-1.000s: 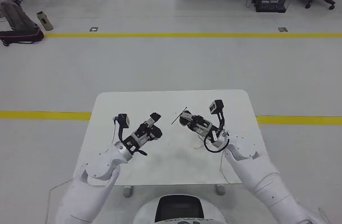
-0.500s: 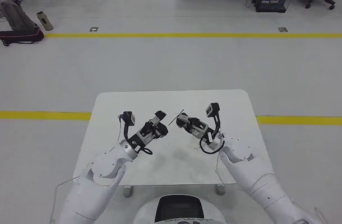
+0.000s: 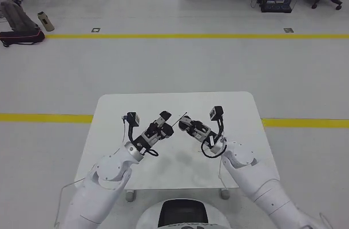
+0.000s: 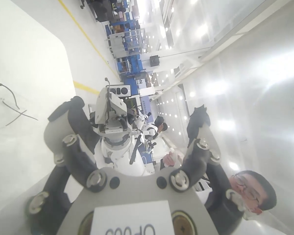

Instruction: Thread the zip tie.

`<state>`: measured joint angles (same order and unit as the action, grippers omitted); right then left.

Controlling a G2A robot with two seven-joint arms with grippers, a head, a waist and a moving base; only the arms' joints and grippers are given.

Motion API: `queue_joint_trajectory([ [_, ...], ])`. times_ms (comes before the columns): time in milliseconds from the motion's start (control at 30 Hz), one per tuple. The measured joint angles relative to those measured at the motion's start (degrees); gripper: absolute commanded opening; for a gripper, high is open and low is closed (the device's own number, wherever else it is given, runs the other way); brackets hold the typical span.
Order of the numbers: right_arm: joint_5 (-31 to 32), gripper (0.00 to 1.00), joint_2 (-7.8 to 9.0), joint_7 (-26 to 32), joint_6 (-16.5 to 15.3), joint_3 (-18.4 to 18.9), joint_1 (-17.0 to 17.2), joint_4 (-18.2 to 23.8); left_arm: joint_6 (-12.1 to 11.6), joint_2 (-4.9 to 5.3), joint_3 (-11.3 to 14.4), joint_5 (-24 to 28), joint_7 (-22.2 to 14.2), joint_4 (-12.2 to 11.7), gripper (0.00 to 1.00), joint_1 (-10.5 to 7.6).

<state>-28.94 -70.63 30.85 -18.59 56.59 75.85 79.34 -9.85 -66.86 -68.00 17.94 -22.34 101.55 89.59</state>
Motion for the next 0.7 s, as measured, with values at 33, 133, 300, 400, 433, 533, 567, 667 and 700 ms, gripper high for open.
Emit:
queue_joint_trajectory([
  [33, 0.4, 0.0, -0.02, -0.35, 0.15, 0.01, 0.19, 0.38, 0.12, -0.02, 0.14, -0.17, 0.23, -0.06, 1.0, -0.06],
  [133, 1.19, 0.0, -0.05, -0.59, 0.33, 0.17, 0.57, 0.97, 0.71, -0.09, 0.79, -0.8, 0.88, -0.48, 1.0, -0.36],
  [300, 2.31, 0.0, -0.07, -1.11, 0.14, 0.63, 1.05, 1.1, 1.3, -0.1, 1.36, -1.56, 1.19, -1.04, 0.82, -0.75],
  [400, 2.91, 0.0, -0.11, -1.49, 0.01, 0.9, 1.27, 1.11, 1.53, -0.11, 1.58, -1.69, 1.5, -1.26, 0.49, -0.92],
  [433, 3.09, 0.0, -0.13, -1.59, -0.01, 0.98, 1.33, 1.11, 1.61, -0.11, 1.67, -1.76, 1.48, -1.3, 0.46, -0.98],
  [533, 3.68, 0.0, -0.19, -1.85, 0.02, 1.14, 1.42, 1.06, 1.85, -0.07, 1.86, -1.92, 1.19, -1.39, 0.41, -1.12],
  [567, 3.84, 0.0, -0.21, -1.93, 0.02, 1.18, 1.44, 1.05, 2.01, -0.06, 1.91, -1.99, 1.01, -1.43, 0.38, -1.17],
  [667, 4.13, 0.0, -0.29, -2.12, -0.09, 1.31, 1.52, 1.0, 2.53, 0.01, 2.06, -2.26, 0.5, -1.51, 0.31, -1.31],
  [700, 4.19, 0.0, -0.31, -2.19, -0.18, 1.38, 1.57, 0.97, 2.64, 0.03, 2.11, -2.36, 0.4, -1.51, 0.3, -1.34],
])
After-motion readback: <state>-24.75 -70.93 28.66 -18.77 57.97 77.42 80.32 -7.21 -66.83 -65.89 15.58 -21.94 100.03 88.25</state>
